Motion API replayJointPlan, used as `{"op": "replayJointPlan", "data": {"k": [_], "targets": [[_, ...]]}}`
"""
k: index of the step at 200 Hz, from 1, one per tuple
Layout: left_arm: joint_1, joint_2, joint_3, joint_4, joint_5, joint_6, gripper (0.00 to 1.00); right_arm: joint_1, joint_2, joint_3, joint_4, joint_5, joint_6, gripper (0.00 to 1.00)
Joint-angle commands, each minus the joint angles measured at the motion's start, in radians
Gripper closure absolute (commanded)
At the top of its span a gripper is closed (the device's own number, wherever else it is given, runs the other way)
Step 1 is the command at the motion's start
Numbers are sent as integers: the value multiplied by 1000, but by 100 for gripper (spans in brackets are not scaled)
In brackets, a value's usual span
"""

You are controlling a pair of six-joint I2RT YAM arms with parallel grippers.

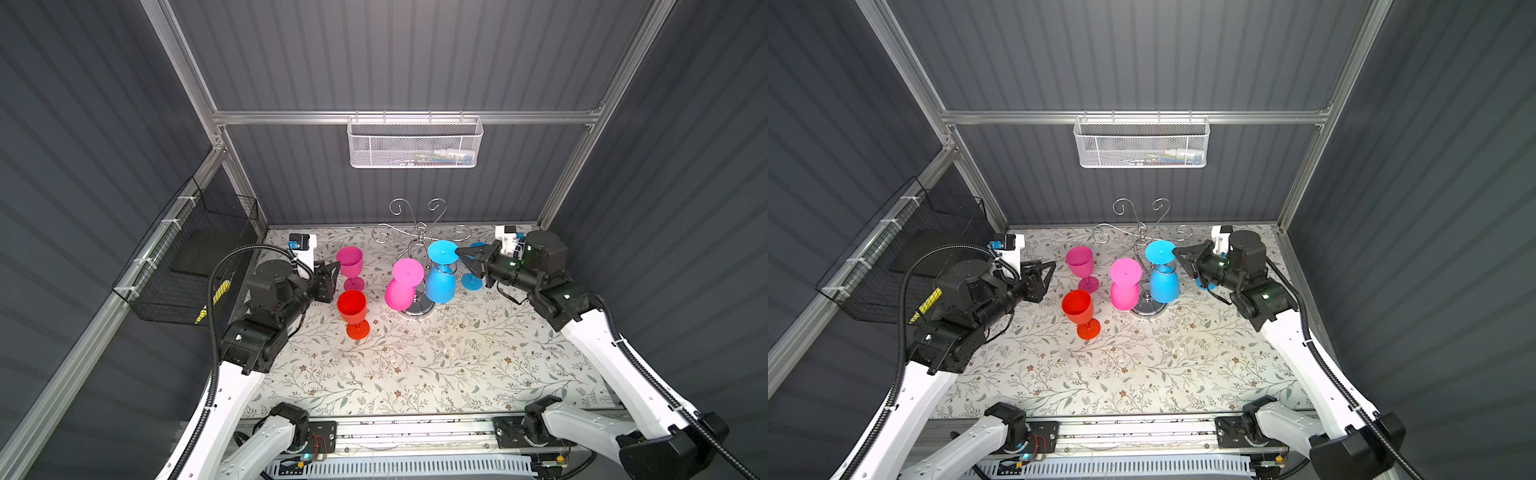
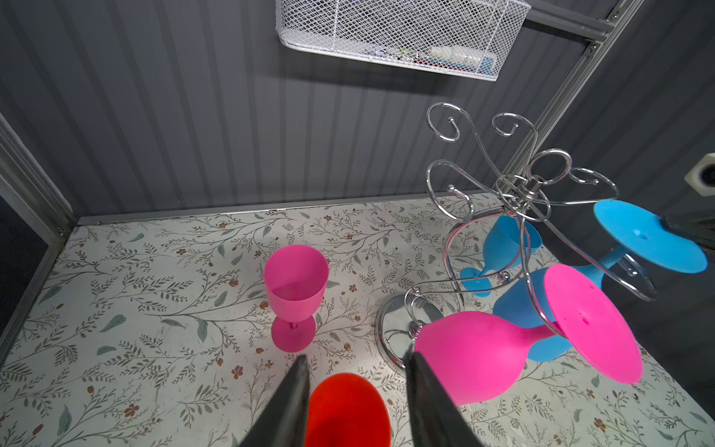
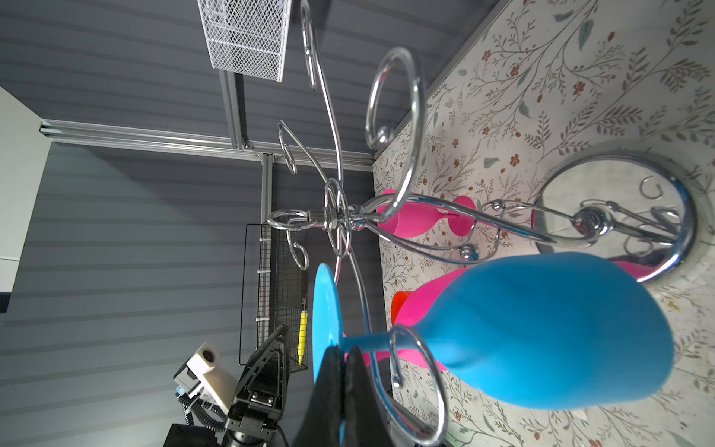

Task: Take the wine glass off the wine glass rack
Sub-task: 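Work the blue glass up off its hook with the right gripper, then lift the blue glass off the rack with the right gripper while the left reaches in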

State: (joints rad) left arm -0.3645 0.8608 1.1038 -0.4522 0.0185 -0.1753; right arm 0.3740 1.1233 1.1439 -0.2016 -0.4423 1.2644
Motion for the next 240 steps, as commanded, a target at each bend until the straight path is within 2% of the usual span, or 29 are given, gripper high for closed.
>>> {"op": "replayJointPlan", "data": {"k": [1,111,161,214,240], "targets": [[6,-18,1,-23,-12,24,57,2,27,17,33,16,16,100],[6,-24,3,-31,-17,31,57,0,3,-10,22,96,31,100],[6,-27,8,-28,-4,19,57,-21,-87,-57,-13,158,32,100],[6,-10,31,-14,35,-36,57,-92,-199,-85,-92,194,-25,100],[6,24,67,29,110,-135,57,-135,-253,-57,-132,210,-139,100]]}}
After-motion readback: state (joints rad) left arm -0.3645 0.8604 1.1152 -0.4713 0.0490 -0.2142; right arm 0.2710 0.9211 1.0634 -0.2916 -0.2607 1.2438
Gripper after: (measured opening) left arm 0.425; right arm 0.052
